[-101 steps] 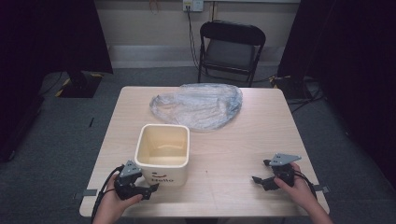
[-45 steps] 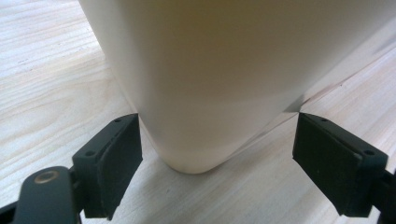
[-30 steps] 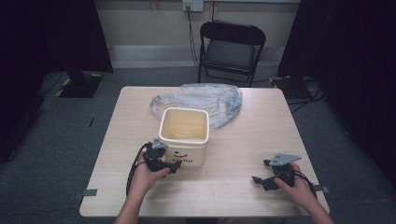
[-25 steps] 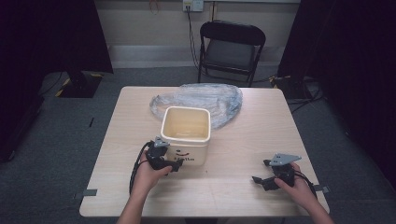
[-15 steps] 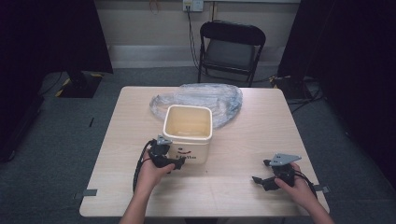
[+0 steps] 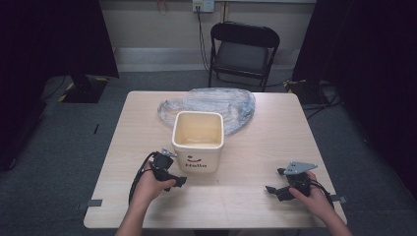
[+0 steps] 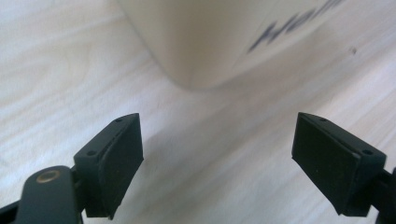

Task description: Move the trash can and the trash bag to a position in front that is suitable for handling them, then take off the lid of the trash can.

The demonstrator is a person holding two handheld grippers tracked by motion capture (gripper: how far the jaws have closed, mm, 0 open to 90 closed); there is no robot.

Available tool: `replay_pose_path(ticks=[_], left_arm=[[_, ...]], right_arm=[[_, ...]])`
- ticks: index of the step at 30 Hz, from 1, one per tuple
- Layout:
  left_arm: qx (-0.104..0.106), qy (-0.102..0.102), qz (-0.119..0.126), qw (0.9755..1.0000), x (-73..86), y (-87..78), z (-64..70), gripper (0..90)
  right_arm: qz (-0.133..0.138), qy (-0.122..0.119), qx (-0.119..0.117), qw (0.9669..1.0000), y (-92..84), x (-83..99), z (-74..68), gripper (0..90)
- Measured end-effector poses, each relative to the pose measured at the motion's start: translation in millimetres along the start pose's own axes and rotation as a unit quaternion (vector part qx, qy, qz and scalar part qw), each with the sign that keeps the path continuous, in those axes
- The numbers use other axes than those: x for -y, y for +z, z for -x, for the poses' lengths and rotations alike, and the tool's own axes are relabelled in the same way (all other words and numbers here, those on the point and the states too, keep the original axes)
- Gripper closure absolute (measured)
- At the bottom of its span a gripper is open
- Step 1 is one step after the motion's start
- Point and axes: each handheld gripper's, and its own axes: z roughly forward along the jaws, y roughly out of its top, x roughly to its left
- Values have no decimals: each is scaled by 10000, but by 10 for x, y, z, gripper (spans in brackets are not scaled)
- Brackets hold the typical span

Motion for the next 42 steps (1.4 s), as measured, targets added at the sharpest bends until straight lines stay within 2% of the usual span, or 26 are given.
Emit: replay_pose_path(ticks=[4,15,19,20,24,27,31,33,36,42], left_arm=[[-53,-94,-59,9999,33,-21,-44,160],[5,-103,-227,9997,26,-56,-65,160],[-19,-211,-263,9994,14,-84,-90,160],[-36,-138,-311,9994,12,-97,-101,160],[-38,-119,-353,9993,8,-128,-120,161],[-40,-76,-498,9987,-3,-153,-131,161],[-16,-52,-415,9991,-47,-240,-158,162],[-71,-135,-335,9993,-73,-282,-165,161],[-94,-110,-319,9994,-111,-332,-171,162],[30,-52,-374,9993,-193,-410,-167,162]], right_arm=[[0,-2,-1,10000,0,0,0,117],[0,-4,-2,10000,0,0,0,117],[-1,-7,-6,10000,0,0,1,117],[0,-5,-4,10000,0,0,1,117],[0,-11,-12,10000,-1,1,2,117],[0,-13,-14,10000,-1,1,3,117],[0,-15,-14,10000,-1,1,3,117],[0,-14,-14,10000,-1,1,3,117],[2,-14,-16,10000,-1,1,4,117],[1,-23,-21,10000,-1,1,6,117]])
